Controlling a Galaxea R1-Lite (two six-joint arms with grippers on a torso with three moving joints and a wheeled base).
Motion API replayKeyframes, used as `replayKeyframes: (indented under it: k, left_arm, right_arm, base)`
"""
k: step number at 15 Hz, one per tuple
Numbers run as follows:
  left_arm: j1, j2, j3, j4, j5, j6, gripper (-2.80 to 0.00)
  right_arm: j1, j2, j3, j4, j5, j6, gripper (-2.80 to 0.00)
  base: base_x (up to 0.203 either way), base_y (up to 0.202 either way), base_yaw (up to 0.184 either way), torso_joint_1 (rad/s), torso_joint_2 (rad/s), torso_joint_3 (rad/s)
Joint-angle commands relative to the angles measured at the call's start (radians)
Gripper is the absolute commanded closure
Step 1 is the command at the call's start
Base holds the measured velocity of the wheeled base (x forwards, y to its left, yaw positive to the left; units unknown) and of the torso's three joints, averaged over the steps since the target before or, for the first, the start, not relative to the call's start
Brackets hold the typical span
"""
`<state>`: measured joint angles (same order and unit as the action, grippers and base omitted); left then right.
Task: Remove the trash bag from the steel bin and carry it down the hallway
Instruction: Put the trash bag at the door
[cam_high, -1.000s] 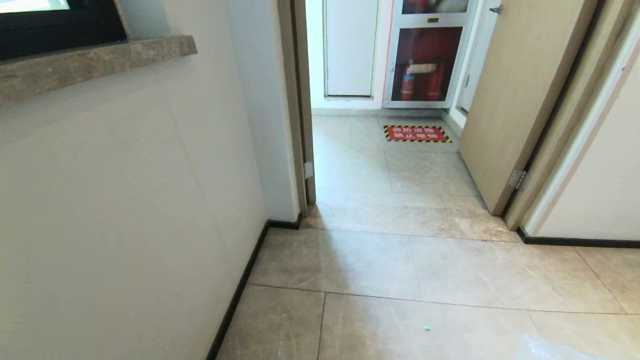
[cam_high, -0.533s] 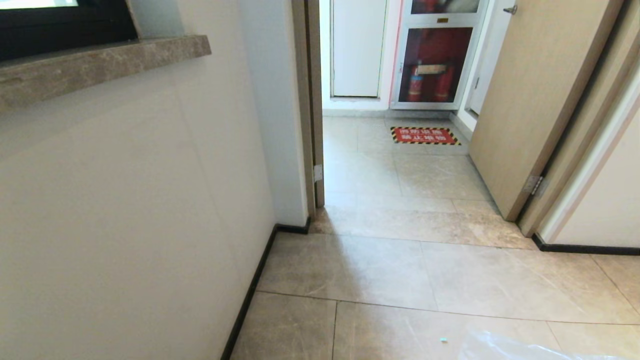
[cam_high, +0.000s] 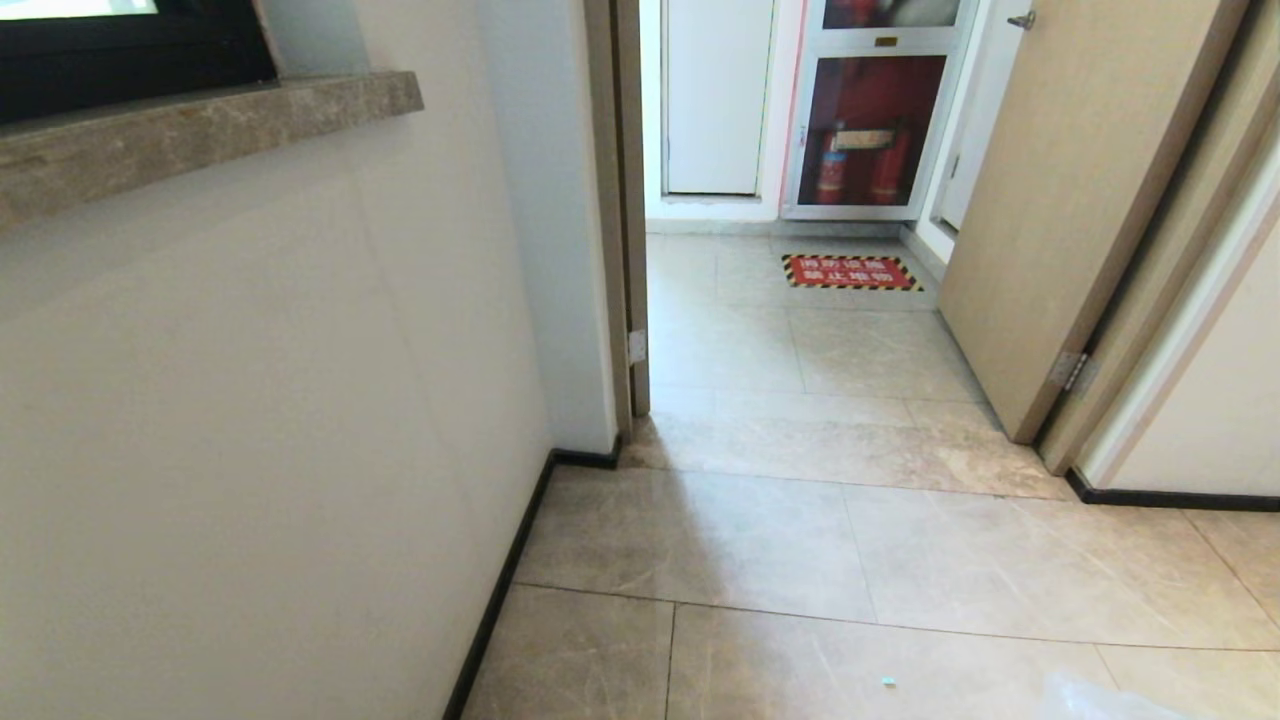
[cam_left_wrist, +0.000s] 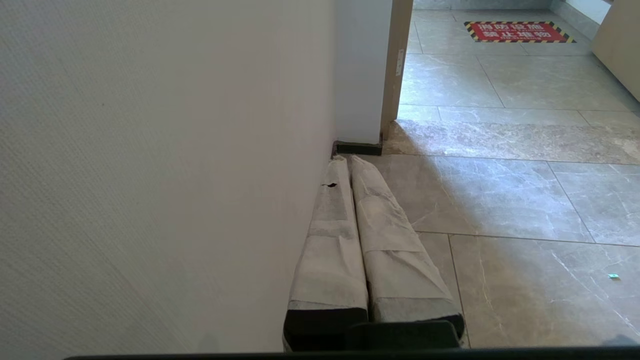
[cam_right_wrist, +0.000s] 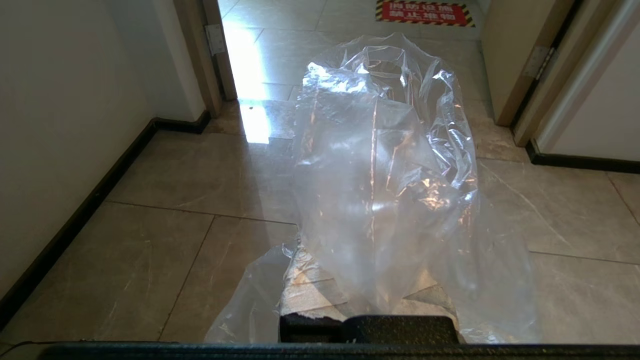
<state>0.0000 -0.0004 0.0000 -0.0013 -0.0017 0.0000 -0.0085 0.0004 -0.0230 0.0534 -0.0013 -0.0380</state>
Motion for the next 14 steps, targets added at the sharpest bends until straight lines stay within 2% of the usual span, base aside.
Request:
replayKeyframes:
  k: [1, 4, 10, 14]
  left_arm:
    - [0.000, 0.000, 0.000, 0.000, 0.000, 0.000, 0.00]
    - [0.000, 0.000, 0.000, 0.000, 0.000, 0.000, 0.00]
    - [0.000, 0.000, 0.000, 0.000, 0.000, 0.003, 0.00]
    - [0.000, 0.000, -0.001, 0.000, 0.000, 0.006, 0.00]
  right_arm:
    - [0.000, 0.001, 0.000, 0.000, 0.000, 0.000, 0.00]
    - [-0.001, 0.001, 0.000, 0.000, 0.000, 0.000, 0.00]
    - [-0.001, 0.001, 0.000, 0.000, 0.000, 0.000, 0.00]
    - [-0.001, 0.000, 0.000, 0.000, 0.000, 0.000, 0.00]
  base:
    - [0.000, 0.000, 0.000, 0.000, 0.00, 0.000]
    - [-0.070, 0.000, -0.001, 0.002, 0.00, 0.002]
    - [-0.189, 0.000, 0.001, 0.004, 0.00, 0.002]
    - [-0.025, 0.000, 0.000, 0.000, 0.00, 0.000]
